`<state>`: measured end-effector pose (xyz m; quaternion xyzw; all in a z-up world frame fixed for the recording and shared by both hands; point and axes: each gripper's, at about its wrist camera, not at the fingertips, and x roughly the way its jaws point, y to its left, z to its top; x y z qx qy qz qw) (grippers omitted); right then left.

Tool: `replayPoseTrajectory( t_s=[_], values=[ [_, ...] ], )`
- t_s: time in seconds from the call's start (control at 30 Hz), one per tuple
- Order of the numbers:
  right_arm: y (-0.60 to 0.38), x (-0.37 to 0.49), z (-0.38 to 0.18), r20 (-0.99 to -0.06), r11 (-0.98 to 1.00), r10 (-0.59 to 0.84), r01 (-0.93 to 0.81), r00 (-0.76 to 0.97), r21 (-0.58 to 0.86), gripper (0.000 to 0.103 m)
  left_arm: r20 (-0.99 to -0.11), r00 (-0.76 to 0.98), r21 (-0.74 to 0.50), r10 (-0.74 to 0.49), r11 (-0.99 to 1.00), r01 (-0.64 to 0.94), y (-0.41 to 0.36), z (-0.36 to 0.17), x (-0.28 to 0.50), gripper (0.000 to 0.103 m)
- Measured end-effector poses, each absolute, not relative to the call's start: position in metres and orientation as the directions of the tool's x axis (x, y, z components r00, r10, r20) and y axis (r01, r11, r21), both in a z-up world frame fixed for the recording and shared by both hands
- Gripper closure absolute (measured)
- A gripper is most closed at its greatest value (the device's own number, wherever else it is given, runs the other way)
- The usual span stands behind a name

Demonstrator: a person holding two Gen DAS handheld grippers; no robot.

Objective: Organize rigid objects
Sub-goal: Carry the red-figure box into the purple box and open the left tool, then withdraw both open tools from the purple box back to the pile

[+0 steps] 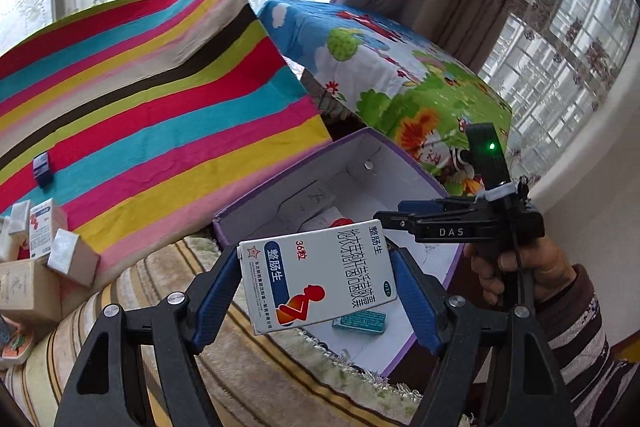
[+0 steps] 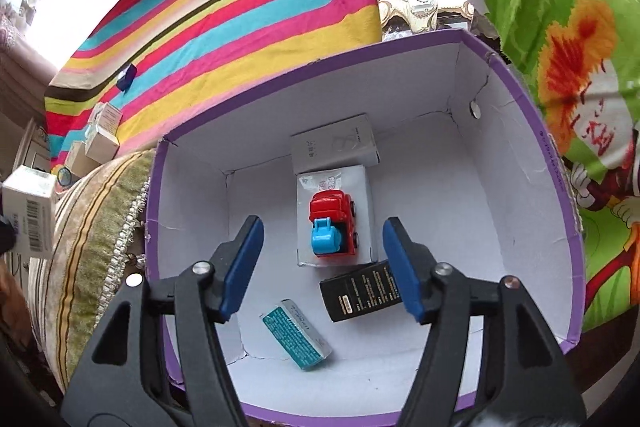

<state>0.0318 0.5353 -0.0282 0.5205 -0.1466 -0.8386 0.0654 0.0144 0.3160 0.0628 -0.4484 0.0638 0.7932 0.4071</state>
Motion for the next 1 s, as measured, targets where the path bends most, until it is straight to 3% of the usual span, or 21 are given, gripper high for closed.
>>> replayPoseTrajectory(
  t_s=[0.23, 0.3, 0.63, 1.0],
  values=[
    [0.543, 0.054, -0.008, -0.803, -0.926, -0.260, -0.098, -0.536, 0.365, 0.035, -0.784, -0.230, -0.194, 0.576, -0.580, -0.791, 0.346, 0.055, 0.030, 0.023],
    [0.545, 0.059, -0.005, -0.794, -0.922, -0.260, -0.104, -0.549, 0.373, 0.034, -0.786, -0.214, -0.212, 0.580, -0.578, -0.788, 0.346, 0.052, 0.029, 0.017],
    [0.547, 0.067, -0.006, -0.782, -0.907, -0.274, -0.120, -0.560, 0.404, 0.033, -0.738, -0.208, -0.338, 0.641, -0.619, -0.709, 0.318, 0.052, 0.011, 0.017],
    [0.524, 0.070, 0.006, -0.767, -0.907, -0.316, -0.060, -0.558, 0.417, 0.033, -0.702, -0.311, -0.336, 0.641, -0.683, -0.648, 0.267, 0.063, 0.003, 0.017]
  ],
)
